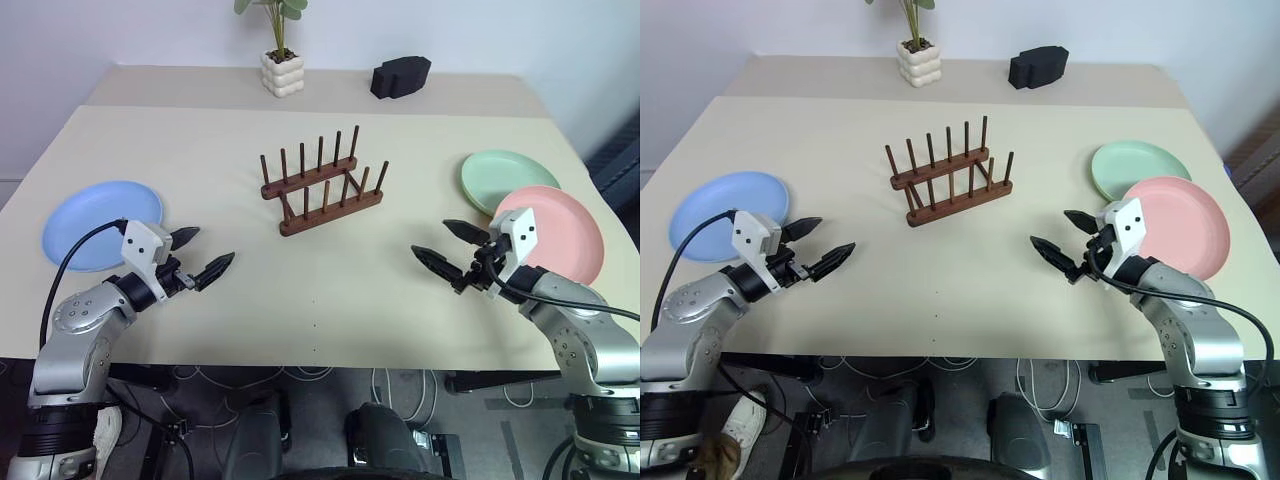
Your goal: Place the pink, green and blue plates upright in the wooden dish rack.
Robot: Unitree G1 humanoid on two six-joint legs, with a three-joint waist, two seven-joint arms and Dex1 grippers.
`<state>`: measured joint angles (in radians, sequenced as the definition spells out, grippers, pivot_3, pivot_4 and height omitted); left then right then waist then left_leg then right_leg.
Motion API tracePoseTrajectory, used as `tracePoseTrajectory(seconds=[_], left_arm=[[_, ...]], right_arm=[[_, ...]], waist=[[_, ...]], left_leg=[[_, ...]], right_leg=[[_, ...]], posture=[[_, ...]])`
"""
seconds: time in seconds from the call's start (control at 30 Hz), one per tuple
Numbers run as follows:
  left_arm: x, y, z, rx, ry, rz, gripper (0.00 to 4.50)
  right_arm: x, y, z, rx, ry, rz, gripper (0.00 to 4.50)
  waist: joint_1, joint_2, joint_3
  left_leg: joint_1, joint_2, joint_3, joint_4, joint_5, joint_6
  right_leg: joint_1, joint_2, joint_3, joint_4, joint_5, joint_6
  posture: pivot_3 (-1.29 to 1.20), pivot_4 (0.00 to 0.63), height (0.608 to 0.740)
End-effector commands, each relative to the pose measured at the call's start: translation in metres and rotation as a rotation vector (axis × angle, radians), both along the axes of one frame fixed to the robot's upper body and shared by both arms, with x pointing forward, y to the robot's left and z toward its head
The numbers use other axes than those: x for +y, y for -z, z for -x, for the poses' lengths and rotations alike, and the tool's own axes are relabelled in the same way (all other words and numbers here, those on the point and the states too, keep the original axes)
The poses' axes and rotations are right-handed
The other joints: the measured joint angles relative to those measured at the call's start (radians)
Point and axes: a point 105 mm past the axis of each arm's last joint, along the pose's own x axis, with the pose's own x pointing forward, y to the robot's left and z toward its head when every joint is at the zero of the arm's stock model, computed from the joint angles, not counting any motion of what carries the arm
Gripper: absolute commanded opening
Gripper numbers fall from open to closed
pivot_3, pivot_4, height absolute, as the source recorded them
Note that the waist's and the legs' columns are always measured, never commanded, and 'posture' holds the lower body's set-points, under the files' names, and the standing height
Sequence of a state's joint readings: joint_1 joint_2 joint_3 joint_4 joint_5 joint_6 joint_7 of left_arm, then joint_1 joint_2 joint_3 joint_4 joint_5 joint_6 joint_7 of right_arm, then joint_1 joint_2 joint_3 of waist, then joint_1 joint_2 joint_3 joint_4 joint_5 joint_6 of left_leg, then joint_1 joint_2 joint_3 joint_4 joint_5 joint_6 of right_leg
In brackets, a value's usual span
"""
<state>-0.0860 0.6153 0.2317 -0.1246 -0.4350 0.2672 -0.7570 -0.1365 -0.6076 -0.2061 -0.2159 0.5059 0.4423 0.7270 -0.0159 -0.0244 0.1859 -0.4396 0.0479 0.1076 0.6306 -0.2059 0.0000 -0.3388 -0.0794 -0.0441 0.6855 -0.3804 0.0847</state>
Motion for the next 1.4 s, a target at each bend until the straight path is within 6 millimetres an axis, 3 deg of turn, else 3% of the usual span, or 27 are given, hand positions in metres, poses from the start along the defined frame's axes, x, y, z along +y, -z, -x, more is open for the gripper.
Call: tracePoseTrajectory(seconds=[0.03, 0.3, 0.53, 0.7, 0.97, 1.27, 1.4], left_arm=[[-0.003, -0.008, 0.004, -0.049, 0.003, -0.009, 4.50], [-0.013, -0.007, 0.007, -0.046, 0.040, -0.009, 4.50], [-0.040, 0.008, 0.007, 0.034, 0.175, -0.034, 4.50], [-0.063, 0.016, -0.016, 0.029, 0.199, -0.058, 4.50], [-0.067, 0.026, -0.061, 0.018, 0.140, -0.092, 4.50], [-0.101, 0.036, -0.076, 0.069, 0.377, -0.149, 4.50], [-0.107, 0.040, -0.083, 0.086, 0.417, -0.204, 3.27]], right_arm=[[-0.001, -0.009, -0.005, -0.046, -0.006, 0.015, 4.47], [0.004, -0.002, -0.005, -0.057, -0.016, 0.017, 4.47], [0.026, 0.010, 0.004, -0.059, -0.042, 0.014, 4.47], [0.046, 0.014, 0.013, -0.064, -0.049, -0.011, 4.47], [0.056, 0.014, 0.026, -0.074, -0.006, -0.041, 4.47], [0.069, 0.016, 0.029, -0.077, -0.007, -0.066, 4.47], [0.069, 0.017, 0.029, -0.077, -0.011, -0.062, 4.50]], waist=[[-0.002, 0.000, 0.000], [0.001, 0.000, 0.000], [0.001, 0.000, 0.000], [0.004, 0.000, 0.000], [0.005, 0.000, 0.000], [0.004, 0.000, 0.000], [0.004, 0.000, 0.000]], left_leg=[[0.000, 0.000, 0.000, 0.000, 0.000, 0.000], [0.000, 0.000, 0.000, 0.000, 0.000, 0.000], [0.000, 0.000, 0.000, 0.000, 0.001, -0.002], [0.000, 0.000, 0.000, 0.000, 0.001, -0.002], [0.000, 0.000, 0.000, 0.001, 0.003, -0.004], [-0.001, -0.001, 0.000, 0.001, 0.003, -0.004], [-0.001, 0.000, 0.000, 0.002, 0.003, -0.004]], right_leg=[[0.000, 0.000, 0.000, 0.000, 0.000, 0.000], [0.000, 0.000, 0.000, 0.000, 0.000, 0.000], [0.000, 0.000, 0.000, 0.000, 0.000, 0.000], [0.000, 0.000, 0.000, 0.000, 0.000, 0.000], [0.000, 0.001, 0.000, 0.001, 0.000, 0.000], [-0.001, 0.001, -0.001, 0.001, 0.000, 0.000], [-0.001, 0.002, -0.001, 0.001, 0.000, 0.000]], posture=[[0.00, 0.150, 0.732], [0.00, 0.150, 0.732], [0.00, 0.150, 0.732], [0.00, 0.150, 0.732], [0.00, 0.150, 0.732], [0.00, 0.150, 0.732], [0.00, 0.150, 0.732]])
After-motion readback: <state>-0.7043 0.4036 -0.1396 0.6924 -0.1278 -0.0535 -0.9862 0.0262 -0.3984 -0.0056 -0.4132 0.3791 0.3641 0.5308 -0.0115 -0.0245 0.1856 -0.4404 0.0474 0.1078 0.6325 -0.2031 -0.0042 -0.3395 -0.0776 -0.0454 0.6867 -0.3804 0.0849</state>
